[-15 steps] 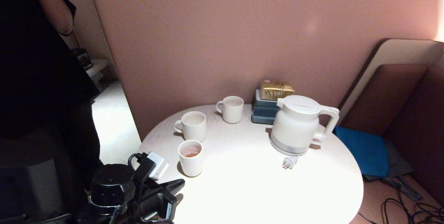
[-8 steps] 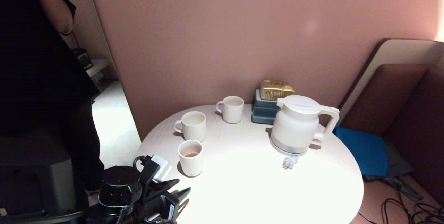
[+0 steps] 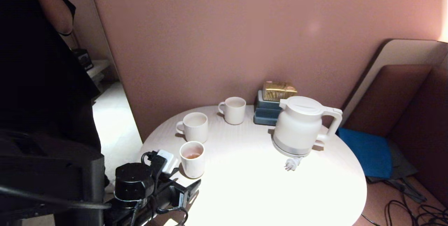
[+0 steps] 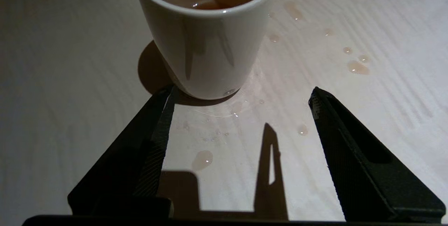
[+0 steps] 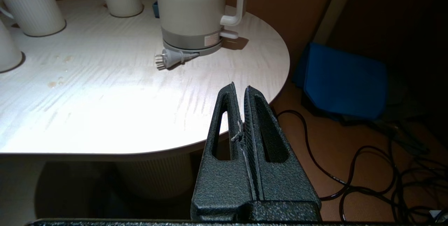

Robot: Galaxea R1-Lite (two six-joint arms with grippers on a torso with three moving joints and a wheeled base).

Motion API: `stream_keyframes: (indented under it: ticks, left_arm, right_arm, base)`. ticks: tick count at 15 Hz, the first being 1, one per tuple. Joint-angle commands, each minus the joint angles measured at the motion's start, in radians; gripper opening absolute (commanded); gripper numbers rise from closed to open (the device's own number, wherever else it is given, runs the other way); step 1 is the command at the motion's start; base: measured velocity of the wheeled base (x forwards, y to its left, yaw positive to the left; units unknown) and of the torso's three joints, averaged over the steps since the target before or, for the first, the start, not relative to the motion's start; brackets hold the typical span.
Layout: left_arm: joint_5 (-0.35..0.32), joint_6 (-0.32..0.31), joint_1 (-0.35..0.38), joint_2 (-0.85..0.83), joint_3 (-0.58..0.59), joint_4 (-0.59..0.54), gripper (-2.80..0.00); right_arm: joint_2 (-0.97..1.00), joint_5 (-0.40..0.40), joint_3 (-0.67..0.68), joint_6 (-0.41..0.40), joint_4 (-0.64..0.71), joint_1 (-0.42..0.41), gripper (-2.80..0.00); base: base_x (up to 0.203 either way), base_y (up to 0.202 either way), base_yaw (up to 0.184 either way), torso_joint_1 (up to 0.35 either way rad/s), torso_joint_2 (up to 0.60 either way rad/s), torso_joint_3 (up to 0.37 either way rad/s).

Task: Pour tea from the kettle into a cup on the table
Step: Pick up the cup

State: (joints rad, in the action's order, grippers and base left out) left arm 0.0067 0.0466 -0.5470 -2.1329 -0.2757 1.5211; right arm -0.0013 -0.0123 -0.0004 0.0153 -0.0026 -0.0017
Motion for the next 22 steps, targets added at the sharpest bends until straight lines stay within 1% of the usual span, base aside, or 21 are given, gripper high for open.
stream_keyframes:
  ticks: [1,6,9,12,14,18,22]
  left_arm:
    - [0.005,0.000,-0.001,-0.067,-0.032,0.043,0.00]
    - [0.016,0.000,0.001,-0.091,-0.147,0.034,0.00]
    - [0.024,-0.001,0.002,-0.122,-0.191,0.033,0.00]
    - [0.024,-0.001,0.004,-0.127,-0.178,0.034,0.00]
    - [0.025,0.000,0.026,-0.130,-0.177,0.037,0.00]
    - [0.026,-0.002,0.062,-0.149,-0.224,0.034,0.00]
    - [0.024,-0.002,0.062,-0.159,-0.254,0.016,0.00]
  right_arm:
    - [0.001,0.000,-0.001,0.000,0.000,0.000,-2.80]
    - [0.001,0.000,-0.001,0.000,0.000,0.000,-2.80]
    - [0.001,0.000,0.000,-0.002,0.000,0.000,-2.80]
    - [0.001,0.000,0.000,-0.002,0.000,0.000,-2.80]
    - [0.001,0.000,0.000,-0.002,0.000,0.000,-2.80]
    - [0.001,0.000,0.000,-0.002,0.000,0.000,-2.80]
    - [0.001,0.000,0.000,0.000,0.000,0.000,-2.80]
  base:
    - [0.000,0.000,0.000,0.000,0.00,0.000]
    - [0.000,0.000,0.000,0.000,0.00,0.000]
    - [0.000,0.000,0.000,0.000,0.00,0.000]
    - [0.000,0.000,0.000,0.000,0.00,0.000]
    - [0.000,0.000,0.000,0.000,0.00,0.000]
    - [0.000,0.000,0.000,0.000,0.00,0.000]
    - [0.000,0.000,0.000,0.000,0.00,0.000]
